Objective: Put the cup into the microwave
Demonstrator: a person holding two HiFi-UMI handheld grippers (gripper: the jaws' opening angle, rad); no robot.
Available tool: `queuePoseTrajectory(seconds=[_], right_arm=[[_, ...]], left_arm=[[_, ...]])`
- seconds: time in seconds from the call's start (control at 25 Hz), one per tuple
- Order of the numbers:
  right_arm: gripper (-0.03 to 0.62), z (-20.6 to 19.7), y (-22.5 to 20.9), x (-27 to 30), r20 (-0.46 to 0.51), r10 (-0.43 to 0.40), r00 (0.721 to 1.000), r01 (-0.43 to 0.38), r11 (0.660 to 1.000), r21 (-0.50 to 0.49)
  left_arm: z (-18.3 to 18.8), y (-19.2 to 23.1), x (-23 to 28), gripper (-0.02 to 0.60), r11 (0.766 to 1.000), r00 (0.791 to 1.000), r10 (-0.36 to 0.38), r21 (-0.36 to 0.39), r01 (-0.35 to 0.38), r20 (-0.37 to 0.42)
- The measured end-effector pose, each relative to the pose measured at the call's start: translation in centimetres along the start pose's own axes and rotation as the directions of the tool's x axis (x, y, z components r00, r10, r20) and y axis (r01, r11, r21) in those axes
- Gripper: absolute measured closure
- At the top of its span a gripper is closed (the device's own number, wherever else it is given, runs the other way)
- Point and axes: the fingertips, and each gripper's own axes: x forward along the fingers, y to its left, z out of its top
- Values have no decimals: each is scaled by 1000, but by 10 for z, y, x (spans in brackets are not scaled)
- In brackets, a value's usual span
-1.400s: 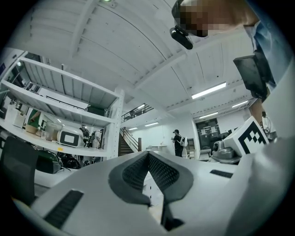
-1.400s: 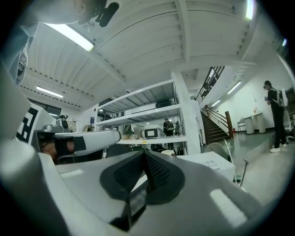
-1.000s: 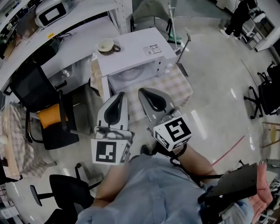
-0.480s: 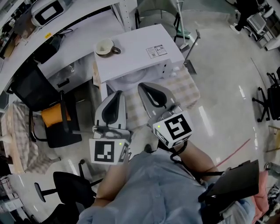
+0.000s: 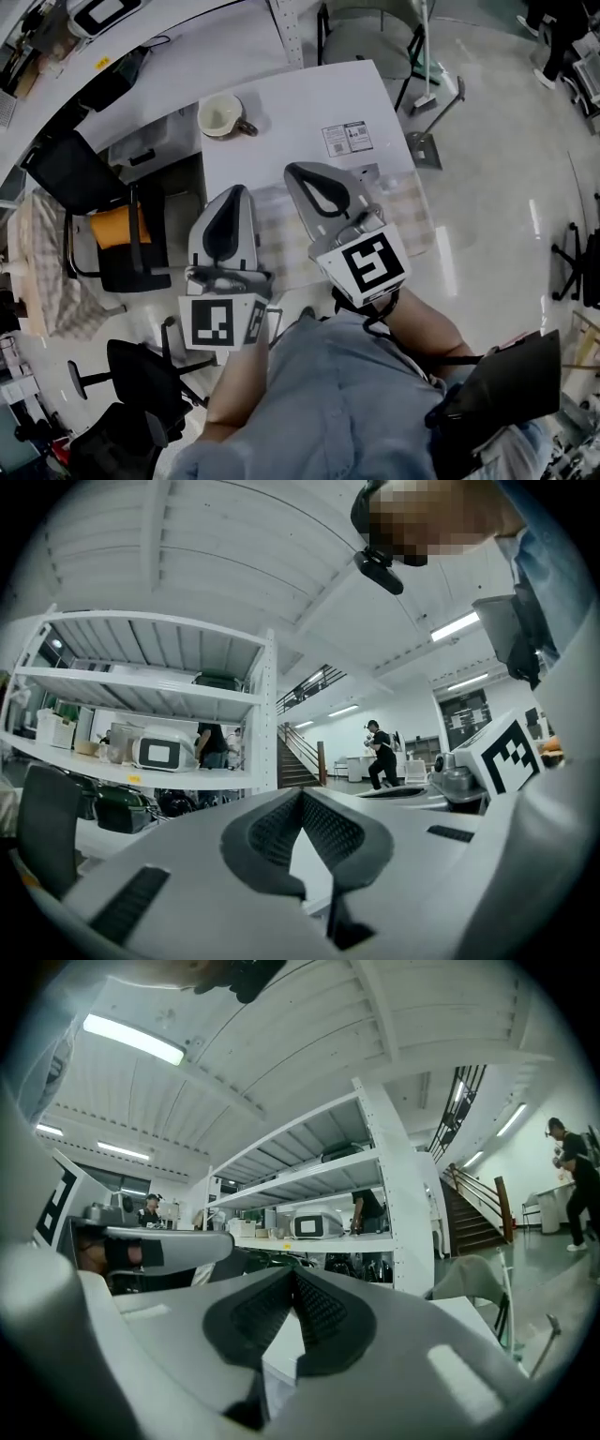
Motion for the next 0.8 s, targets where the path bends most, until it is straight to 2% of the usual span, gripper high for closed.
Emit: queuePoseTrajectory(seconds=[0.28,0.48,0.64,0.68,0.76,0.8], right_arm=[[588,0,-21,30,-21,123,992,-124,992,-27],[587,-5,-26,51,-37,161,986,-163,986,-42],[576,-18,-27,67,-78,161,984,-165,986,-39],[564,-22,-26,72,-97,166,981,-171,984,-47],[464,-30,-25,83,-138,180,974,-191,979,-68],[440,-34,-24,89,-153,185,971,-199,977,-75]], left_arm=[[3,6,22,577,994,994,113,16,-112,-16],[2,21,31,576,987,987,160,16,-159,-19],[-5,37,35,577,986,986,164,1,-164,-15],[-4,40,38,577,987,987,158,-11,-158,3],[2,47,46,577,989,988,146,-32,-145,54],[1,52,49,577,989,988,146,-43,-144,56]])
